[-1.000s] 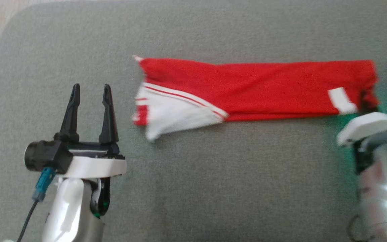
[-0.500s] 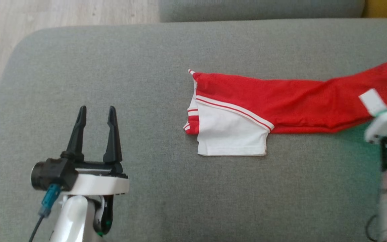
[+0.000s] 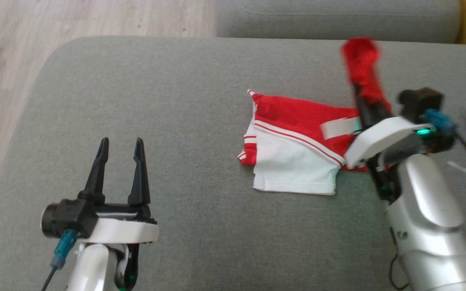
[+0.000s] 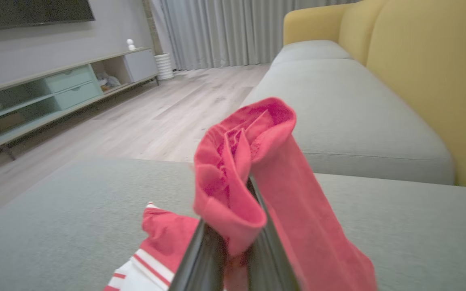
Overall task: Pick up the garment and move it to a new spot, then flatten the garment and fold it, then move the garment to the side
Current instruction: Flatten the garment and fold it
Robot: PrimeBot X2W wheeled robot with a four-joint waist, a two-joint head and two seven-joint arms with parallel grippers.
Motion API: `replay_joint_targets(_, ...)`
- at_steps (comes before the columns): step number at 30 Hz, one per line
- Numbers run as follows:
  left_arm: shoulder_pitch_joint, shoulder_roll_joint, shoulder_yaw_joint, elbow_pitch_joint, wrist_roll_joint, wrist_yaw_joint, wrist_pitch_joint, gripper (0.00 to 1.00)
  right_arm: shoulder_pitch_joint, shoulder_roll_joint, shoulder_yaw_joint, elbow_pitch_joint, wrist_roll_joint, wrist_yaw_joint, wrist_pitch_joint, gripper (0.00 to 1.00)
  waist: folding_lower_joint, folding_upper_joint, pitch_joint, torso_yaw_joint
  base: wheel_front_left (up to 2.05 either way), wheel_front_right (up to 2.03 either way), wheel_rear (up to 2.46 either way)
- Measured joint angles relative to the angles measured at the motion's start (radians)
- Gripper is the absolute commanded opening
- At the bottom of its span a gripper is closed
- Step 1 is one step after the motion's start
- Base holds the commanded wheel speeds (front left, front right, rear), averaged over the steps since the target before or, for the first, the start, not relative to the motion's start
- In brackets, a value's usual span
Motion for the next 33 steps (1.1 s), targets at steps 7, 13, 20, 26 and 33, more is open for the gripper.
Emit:
replay_joint_targets(7,-0.006,0.000,-0.033,0.000,-0.011,-0.001,0.000,1.00,-0.005,-0.001,0.158,0.035,0.124,0.000,-0.008,0.00,0.0002,0.0000,0.035,0.056,0.00,0.00,0.00)
replay_joint_targets(13,-0.014,0.000,-0.049,0.008,-0.014,-0.001,0.000,1.00,-0.009,-0.001,0.235,0.150,0.185,0.000,-0.052,0.00,0.0001,0.0000,0.063,0.109,0.00,0.00,0.00)
replay_joint_targets(20,-0.032,0.000,-0.069,0.025,-0.013,-0.006,0.000,1.00,-0.036,-0.002,0.363,0.260,0.253,0.000,-0.107,1.00,0.0002,0.0000,0.079,0.139,0.00,0.00,0.00)
replay_joint_targets(26,-0.033,0.000,-0.072,0.070,-0.013,-0.015,0.000,1.00,-0.101,-0.003,0.420,0.278,0.359,0.000,-0.184,1.00,0.0002,0.0000,0.065,0.113,0.00,0.00,0.00)
replay_joint_targets(33,-0.030,0.000,-0.047,0.057,-0.013,-0.014,0.000,1.00,-0.138,-0.003,0.320,0.332,0.309,0.000,-0.244,1.00,0.0000,0.0000,0.024,0.050,0.00,0.00,0.00)
